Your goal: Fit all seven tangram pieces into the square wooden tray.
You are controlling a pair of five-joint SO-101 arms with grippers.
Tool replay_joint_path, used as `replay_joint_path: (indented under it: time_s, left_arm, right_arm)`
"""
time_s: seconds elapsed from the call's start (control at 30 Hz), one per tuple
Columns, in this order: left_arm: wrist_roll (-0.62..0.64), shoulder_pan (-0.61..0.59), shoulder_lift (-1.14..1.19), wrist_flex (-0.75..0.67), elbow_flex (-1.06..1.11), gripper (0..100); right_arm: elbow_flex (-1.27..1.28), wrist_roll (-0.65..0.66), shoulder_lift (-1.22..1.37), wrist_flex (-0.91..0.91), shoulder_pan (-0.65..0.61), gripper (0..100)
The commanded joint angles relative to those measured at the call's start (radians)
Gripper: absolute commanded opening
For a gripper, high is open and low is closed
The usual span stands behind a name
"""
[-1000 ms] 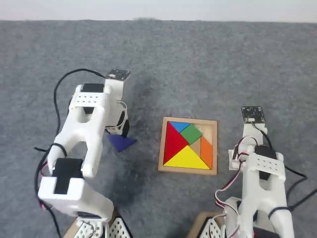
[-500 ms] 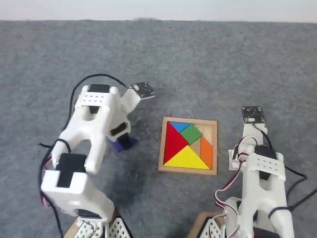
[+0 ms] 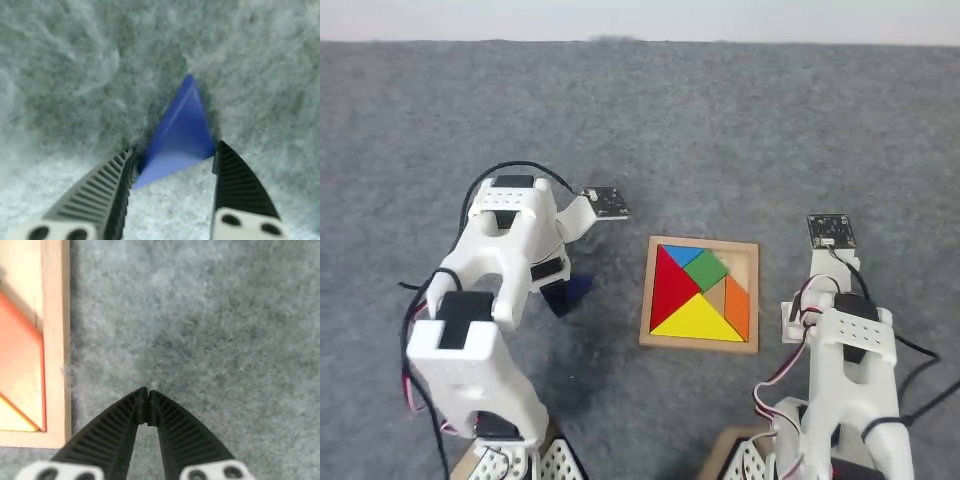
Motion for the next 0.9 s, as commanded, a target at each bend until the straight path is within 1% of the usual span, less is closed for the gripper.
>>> replay_joint_path:
  time_s: [0.0,0.1,0.33,0.4,0.5,0.63,0.7,0.77,0.83,0.87]
  left_arm:
    - [-0.009,0.011,0.012,-0.031,-0.030,22]
    - [0.021,0.014,-0.002,-0.029,-0.025,19]
    - [0.258,0.084,-0.006,-0.026,-0.028,7]
    - [0.310,0.115,-0.006,-0.018,-0.028,5]
    - [0.339,0.166,-0.008,0.028,-0.030,4]
    - [0.358,0.181,-0.074,0.057,-0.048,5]
    - [0.388,0.149,-0.149,0.095,-0.110,5]
    - [0.414,0.120,-0.229,0.121,-0.202,9]
    - [0.494,0.107,-0.276,0.103,-0.294,15]
    - [0.563,0.114,-0.278,0.072,-0.328,18]
  right_arm:
    - [-0.003,-0.009,0.010,-0.022,0.004,0.8]
    - [-0.003,-0.009,0.010,-0.022,0.004,0.8]
    - [-0.003,-0.009,0.010,-0.022,0.004,0.8]
    - [-0.003,-0.009,0.010,-0.022,0.004,0.8]
    - [-0.003,-0.009,0.010,-0.022,0.004,0.8]
    - [-0.002,-0.009,0.010,-0.022,0.007,0.8]
    - [-0.002,-0.008,0.010,-0.022,0.007,0.8]
    - [-0.002,-0.008,0.010,-0.022,0.004,0.8]
    - [0.002,-0.008,0.010,-0.022,0.004,0.8]
    - [0.002,-0.008,0.010,-0.022,0.004,0.8]
